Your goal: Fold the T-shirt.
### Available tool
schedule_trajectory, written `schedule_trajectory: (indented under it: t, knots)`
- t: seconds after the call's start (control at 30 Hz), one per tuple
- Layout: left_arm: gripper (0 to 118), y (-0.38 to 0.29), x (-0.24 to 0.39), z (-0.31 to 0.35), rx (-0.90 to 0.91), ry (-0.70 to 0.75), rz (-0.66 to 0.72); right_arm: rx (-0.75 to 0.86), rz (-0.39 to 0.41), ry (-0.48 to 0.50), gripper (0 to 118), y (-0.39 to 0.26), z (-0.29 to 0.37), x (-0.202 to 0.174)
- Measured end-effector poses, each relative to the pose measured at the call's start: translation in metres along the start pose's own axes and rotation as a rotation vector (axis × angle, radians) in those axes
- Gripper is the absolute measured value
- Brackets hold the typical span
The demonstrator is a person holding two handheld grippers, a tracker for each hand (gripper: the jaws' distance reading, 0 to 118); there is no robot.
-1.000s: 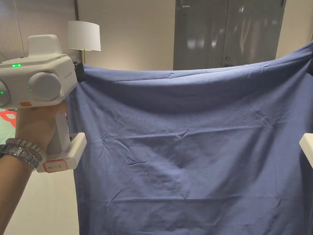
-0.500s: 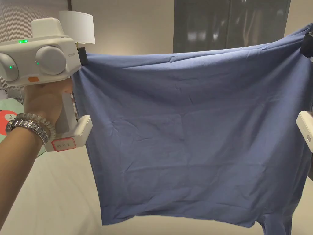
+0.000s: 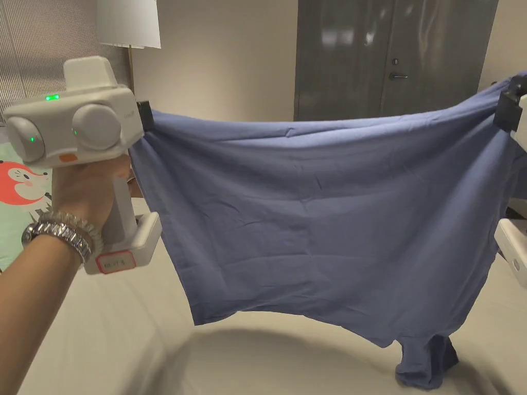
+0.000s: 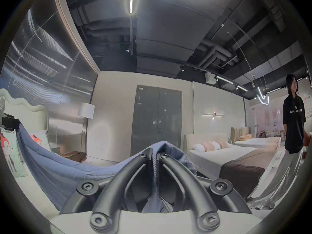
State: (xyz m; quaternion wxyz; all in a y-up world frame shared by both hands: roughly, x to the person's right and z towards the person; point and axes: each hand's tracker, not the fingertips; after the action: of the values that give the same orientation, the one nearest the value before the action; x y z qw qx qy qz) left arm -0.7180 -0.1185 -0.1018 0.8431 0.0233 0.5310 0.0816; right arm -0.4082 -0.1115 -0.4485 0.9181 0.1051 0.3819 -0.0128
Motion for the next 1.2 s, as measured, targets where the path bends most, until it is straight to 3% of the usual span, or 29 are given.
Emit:
schedule_trajectory:
  t: [0.27, 0.4, 0.6, 0.7, 0.83, 0.93, 1.2]
  knots:
    - [5, -0.052, -0.028, 0.064, -0.093, -0.005, -0.037, -0.126, -0.024, 0.041, 3, -0.032, 0.077, 0.011]
    - [5, -0.066, -0.049, 0.124, -0.134, -0.014, -0.031, -0.180, 0.004, 0.063, 3, -0.044, 0.132, 0.018]
    - [5, -0.097, -0.075, 0.209, -0.210, -0.017, -0.062, -0.280, -0.055, 0.086, 3, -0.064, 0.229, 0.032]
    - [5, -0.122, -0.091, 0.253, -0.268, -0.019, -0.058, -0.368, -0.093, 0.109, 3, -0.080, 0.270, 0.038]
    - [5, -0.164, -0.109, 0.307, -0.387, -0.014, -0.048, -0.472, -0.069, 0.117, 3, -0.103, 0.324, 0.041]
    - [5, -0.199, -0.126, 0.336, -0.472, 0.000, -0.039, -0.580, -0.098, 0.125, 3, -0.126, 0.363, 0.048]
    - [5, -0.285, -0.150, 0.388, -0.754, 0.028, -0.085, -0.901, -0.059, 0.124, 3, -0.196, 0.450, 0.057]
